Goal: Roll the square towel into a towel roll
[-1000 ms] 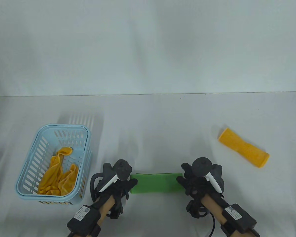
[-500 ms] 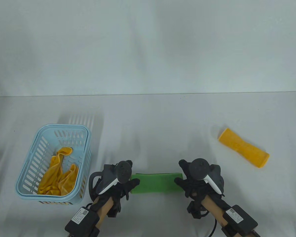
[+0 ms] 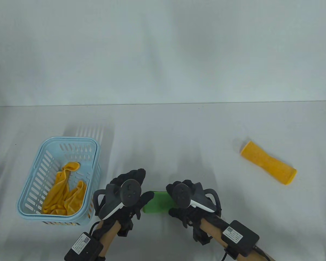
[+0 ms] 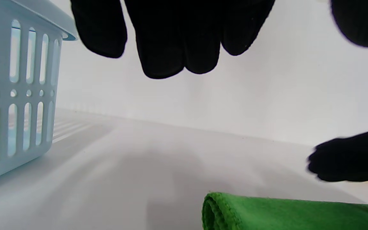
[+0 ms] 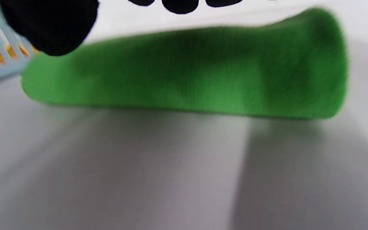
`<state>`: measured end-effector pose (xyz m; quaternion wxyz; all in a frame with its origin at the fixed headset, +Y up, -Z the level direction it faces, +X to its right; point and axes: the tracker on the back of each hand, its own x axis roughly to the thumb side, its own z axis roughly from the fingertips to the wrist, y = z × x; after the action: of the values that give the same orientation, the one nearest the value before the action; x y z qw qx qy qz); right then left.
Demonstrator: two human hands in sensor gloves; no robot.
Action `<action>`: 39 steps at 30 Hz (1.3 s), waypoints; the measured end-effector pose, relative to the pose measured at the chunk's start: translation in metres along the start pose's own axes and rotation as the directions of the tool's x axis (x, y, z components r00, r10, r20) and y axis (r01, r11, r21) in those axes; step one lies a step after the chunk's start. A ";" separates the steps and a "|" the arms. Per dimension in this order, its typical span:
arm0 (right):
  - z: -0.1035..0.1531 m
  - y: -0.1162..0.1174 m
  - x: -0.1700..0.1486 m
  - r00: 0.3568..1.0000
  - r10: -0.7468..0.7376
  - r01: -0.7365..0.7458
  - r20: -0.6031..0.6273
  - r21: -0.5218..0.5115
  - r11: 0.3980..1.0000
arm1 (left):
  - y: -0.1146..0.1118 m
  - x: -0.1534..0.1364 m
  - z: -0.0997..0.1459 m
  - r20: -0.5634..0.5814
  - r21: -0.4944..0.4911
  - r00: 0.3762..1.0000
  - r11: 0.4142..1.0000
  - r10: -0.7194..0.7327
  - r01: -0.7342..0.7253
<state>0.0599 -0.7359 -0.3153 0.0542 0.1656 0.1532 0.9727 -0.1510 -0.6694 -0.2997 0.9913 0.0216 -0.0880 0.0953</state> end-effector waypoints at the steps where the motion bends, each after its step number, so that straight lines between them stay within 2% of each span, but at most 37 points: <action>1: -0.006 0.004 0.002 1.000 0.018 -0.018 -0.011 0.021 1.000 | 0.000 0.000 0.000 -0.001 0.002 1.000 1.000 0.001 -0.001; 7: -0.020 0.014 0.005 0.995 0.074 -0.067 -0.063 0.117 0.991 | 0.000 0.001 0.000 0.012 0.006 1.000 1.000 0.001 -0.001; 14: -0.028 0.020 0.009 0.986 0.149 -0.139 -0.078 0.121 0.983 | -0.001 0.002 -0.001 0.016 0.003 1.000 1.000 -0.003 0.003; 18: -0.034 0.016 0.012 0.988 0.131 -0.122 -0.085 0.098 0.988 | -0.001 0.002 -0.001 0.017 0.001 1.000 1.000 -0.004 0.004; 26: -0.049 0.012 0.008 0.994 0.019 0.001 -0.109 0.176 0.984 | -0.001 0.002 -0.001 0.011 -0.005 1.000 1.000 0.000 0.000; 30: -0.047 0.009 0.005 0.993 -0.023 0.040 -0.114 0.154 0.987 | 0.001 0.001 -0.001 0.006 0.004 1.000 1.000 0.005 -0.005; 32: -0.042 0.001 0.000 0.989 -0.082 0.099 -0.122 0.139 0.985 | 0.001 0.001 -0.001 0.006 0.008 1.000 1.000 0.007 -0.007; 35: -0.029 -0.023 -0.011 0.975 -0.172 0.186 -0.140 0.088 0.979 | 0.003 0.000 0.000 0.010 0.022 1.000 1.000 0.009 -0.009; 39: -0.001 -0.064 -0.041 0.938 -0.285 0.288 -0.199 -0.012 0.958 | 0.006 0.001 0.002 0.013 0.036 1.000 0.999 0.014 -0.015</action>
<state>0.1015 -0.6821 -0.3494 0.1781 0.0443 0.1888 0.9647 -0.1520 -0.6637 -0.2977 0.9894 0.0396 -0.0930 0.1040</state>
